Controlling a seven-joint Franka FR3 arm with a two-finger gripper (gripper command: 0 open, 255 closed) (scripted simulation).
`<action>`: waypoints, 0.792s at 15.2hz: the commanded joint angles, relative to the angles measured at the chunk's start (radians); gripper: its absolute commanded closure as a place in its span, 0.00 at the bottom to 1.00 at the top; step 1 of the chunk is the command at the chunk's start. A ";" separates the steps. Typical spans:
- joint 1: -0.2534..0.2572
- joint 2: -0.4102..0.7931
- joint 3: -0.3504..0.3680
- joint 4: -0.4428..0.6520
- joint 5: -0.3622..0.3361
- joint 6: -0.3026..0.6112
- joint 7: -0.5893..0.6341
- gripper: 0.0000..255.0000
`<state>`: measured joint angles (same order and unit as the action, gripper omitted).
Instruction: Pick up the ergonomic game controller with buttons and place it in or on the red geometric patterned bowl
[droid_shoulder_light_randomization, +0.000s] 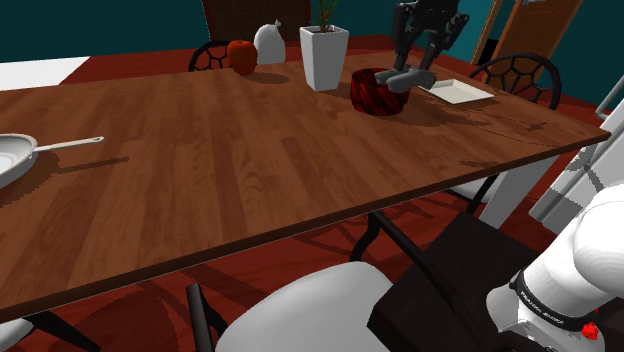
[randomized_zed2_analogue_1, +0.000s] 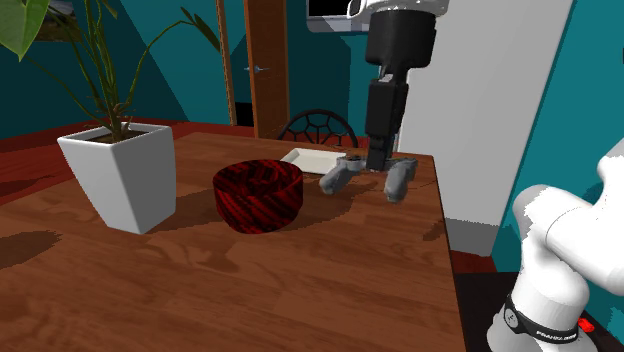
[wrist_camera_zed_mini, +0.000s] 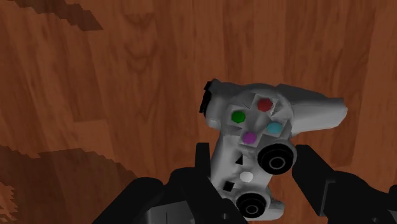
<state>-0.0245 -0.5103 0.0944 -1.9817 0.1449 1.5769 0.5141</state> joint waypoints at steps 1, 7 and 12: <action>-0.006 0.030 -0.014 0.039 -0.007 -0.012 -0.017 1.00; -0.040 0.196 -0.090 0.207 -0.033 -0.026 -0.120 1.00; -0.070 0.355 -0.147 0.390 -0.035 -0.059 -0.203 1.00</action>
<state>-0.0884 -0.1882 -0.0418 -1.6321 0.1092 1.5266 0.3279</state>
